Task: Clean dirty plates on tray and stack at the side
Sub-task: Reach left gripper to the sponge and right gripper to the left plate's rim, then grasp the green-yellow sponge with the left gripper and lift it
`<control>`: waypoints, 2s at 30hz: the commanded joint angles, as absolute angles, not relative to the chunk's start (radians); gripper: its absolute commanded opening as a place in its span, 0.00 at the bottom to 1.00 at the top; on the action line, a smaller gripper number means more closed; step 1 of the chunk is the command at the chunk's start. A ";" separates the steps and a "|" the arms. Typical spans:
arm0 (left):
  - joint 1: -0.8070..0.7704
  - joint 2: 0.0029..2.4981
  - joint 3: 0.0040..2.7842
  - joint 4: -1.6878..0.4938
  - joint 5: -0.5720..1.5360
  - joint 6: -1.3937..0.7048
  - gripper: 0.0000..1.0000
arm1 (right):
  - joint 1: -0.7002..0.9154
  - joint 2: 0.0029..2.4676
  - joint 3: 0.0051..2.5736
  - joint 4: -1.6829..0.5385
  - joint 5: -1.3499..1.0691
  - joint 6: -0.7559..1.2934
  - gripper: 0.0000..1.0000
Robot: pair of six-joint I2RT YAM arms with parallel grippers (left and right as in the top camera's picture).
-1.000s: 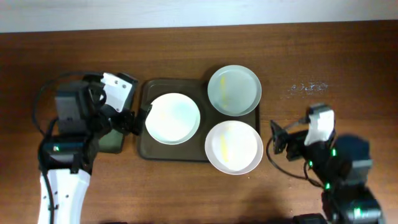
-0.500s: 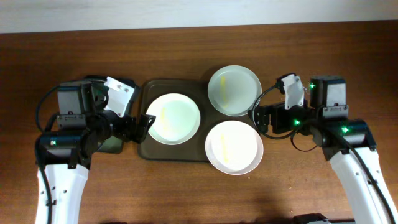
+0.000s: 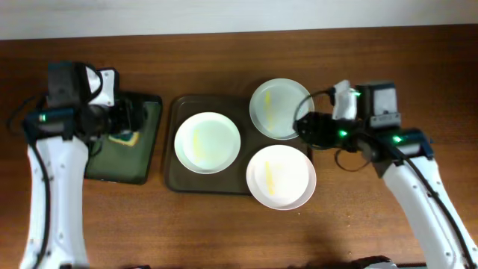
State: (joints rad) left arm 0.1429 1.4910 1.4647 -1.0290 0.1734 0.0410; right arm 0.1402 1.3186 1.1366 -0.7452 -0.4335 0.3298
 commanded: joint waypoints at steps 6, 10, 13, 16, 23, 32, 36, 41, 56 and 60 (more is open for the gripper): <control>0.157 1.629 1.568 -1.082 -0.025 0.038 0.98 | 0.414 1.591 1.304 -0.713 -0.252 0.550 0.51; 0.196 1.669 1.568 -1.059 -0.026 0.038 0.97 | 0.492 1.725 1.304 -0.653 -0.208 0.623 0.46; 0.199 1.713 1.568 -1.026 -0.027 0.038 0.96 | 0.532 1.809 1.304 -0.602 -0.192 0.638 0.46; 0.199 1.736 1.568 -0.992 -0.027 0.038 0.96 | 0.555 1.867 1.304 -0.551 -0.156 0.638 0.45; 0.214 1.754 1.568 -0.981 -0.027 0.038 0.97 | 0.566 1.969 1.304 -0.445 -0.120 0.636 0.40; 0.214 1.754 1.568 -0.982 -0.027 0.038 0.97 | 0.596 2.045 1.303 -0.407 -0.084 0.635 0.38; 0.214 1.754 1.568 -0.981 -0.027 0.038 0.97 | 0.596 2.056 1.303 -0.406 -0.062 0.645 0.30; 0.214 1.757 1.568 -0.981 -0.027 0.038 0.96 | 0.596 2.069 1.303 -0.403 -0.051 0.649 0.12; 0.214 2.016 1.568 -0.792 -0.036 0.416 0.75 | 0.596 2.083 1.303 -0.415 -0.081 0.648 0.04; 0.214 2.064 1.568 -0.763 0.041 0.421 0.59 | 0.596 2.083 1.303 -0.425 -0.080 0.645 0.04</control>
